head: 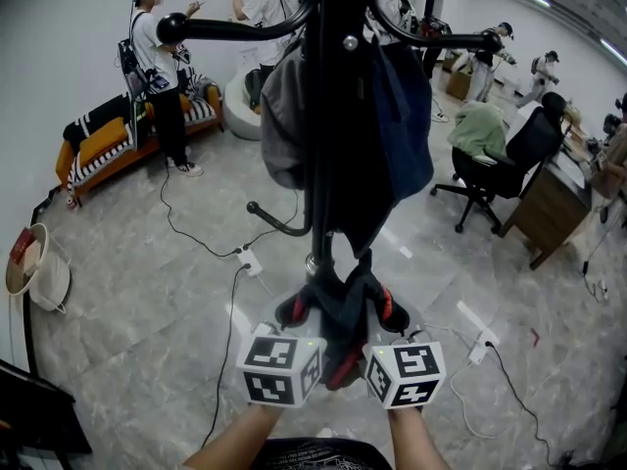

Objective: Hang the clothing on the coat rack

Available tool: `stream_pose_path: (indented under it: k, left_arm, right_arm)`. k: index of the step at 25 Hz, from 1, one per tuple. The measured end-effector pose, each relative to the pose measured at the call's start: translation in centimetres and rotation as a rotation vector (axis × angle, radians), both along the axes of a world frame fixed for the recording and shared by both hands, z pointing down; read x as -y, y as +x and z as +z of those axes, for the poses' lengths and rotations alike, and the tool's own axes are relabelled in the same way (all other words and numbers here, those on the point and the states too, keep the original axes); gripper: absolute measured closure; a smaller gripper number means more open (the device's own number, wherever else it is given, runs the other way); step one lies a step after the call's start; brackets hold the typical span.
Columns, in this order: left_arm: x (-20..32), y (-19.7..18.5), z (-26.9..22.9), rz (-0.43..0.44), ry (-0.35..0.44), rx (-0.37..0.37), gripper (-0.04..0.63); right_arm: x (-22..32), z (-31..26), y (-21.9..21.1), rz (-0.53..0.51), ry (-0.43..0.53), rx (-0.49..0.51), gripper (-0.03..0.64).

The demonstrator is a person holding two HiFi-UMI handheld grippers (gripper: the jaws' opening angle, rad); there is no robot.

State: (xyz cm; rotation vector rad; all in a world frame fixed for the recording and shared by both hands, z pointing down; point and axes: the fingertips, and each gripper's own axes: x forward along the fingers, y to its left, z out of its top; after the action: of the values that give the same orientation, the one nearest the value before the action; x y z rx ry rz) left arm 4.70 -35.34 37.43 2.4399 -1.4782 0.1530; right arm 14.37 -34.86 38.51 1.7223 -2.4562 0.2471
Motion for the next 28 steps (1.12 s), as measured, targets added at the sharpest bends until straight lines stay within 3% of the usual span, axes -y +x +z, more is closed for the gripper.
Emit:
stream_pose_path:
  k: [28]
  left_arm:
    - [0.3,0.1,3.2,0.053,-0.062,0.025,0.572]
  right_arm:
    - [-0.1,3.8,-0.4,0.031,-0.087,-0.008,0.592]
